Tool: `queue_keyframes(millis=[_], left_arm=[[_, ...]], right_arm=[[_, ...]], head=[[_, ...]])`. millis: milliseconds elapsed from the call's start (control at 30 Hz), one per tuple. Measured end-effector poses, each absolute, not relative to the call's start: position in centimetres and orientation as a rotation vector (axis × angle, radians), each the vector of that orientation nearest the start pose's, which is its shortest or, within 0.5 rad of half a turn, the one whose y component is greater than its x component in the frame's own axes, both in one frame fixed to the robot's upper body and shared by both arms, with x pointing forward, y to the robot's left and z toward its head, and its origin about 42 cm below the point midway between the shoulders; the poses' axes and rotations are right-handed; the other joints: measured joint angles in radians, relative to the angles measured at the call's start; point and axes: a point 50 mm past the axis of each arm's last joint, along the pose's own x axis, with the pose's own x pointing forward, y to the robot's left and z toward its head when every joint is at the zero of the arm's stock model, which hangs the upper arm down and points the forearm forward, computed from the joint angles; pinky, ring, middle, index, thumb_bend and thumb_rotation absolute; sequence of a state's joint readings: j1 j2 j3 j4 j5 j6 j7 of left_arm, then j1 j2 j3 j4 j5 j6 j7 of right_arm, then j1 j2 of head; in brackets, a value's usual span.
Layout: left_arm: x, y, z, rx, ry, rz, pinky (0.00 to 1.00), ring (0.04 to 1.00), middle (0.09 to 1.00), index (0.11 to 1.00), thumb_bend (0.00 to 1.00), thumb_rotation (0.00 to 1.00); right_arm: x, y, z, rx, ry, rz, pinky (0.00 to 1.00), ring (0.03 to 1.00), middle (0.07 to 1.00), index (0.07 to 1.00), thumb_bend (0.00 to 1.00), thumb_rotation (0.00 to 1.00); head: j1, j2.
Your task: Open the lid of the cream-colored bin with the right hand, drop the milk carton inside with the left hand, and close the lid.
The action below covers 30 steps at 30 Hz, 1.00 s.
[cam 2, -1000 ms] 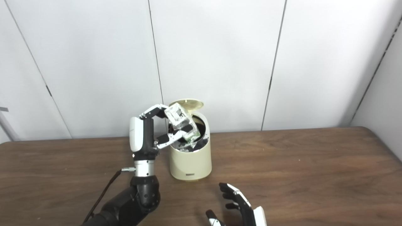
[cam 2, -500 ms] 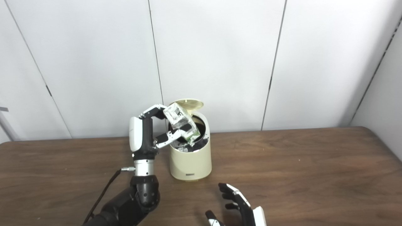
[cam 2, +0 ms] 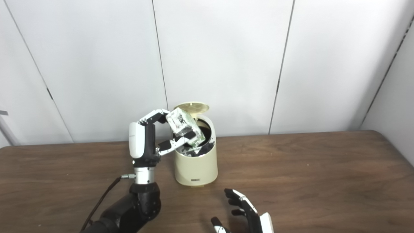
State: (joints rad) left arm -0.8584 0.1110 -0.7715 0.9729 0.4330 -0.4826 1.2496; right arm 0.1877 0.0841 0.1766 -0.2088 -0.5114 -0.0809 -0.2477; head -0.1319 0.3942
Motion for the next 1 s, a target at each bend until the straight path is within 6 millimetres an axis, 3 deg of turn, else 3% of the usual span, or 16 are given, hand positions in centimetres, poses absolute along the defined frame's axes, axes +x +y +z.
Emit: queue_keyframes(millis=[700,1000], left_arm=[[47.18,11.8,18.85,0.665,-0.967,0.224,0.48,0.473,0.498,0.448,0.5,0.0],[47.17,11.86,18.82,0.668,-0.968,0.221,0.47,0.472,0.494,0.451,0.5,0.0]], right_arm=[[22.28,-15.79,12.24,-0.367,-0.195,-0.135,0.63,0.748,0.777,0.765,0.23,0.2],[22.27,-15.78,12.24,-0.364,-0.194,-0.136,0.64,0.756,0.784,0.771,0.23,0.24]], head=[[0.002,-0.002],[0.002,0.0]])
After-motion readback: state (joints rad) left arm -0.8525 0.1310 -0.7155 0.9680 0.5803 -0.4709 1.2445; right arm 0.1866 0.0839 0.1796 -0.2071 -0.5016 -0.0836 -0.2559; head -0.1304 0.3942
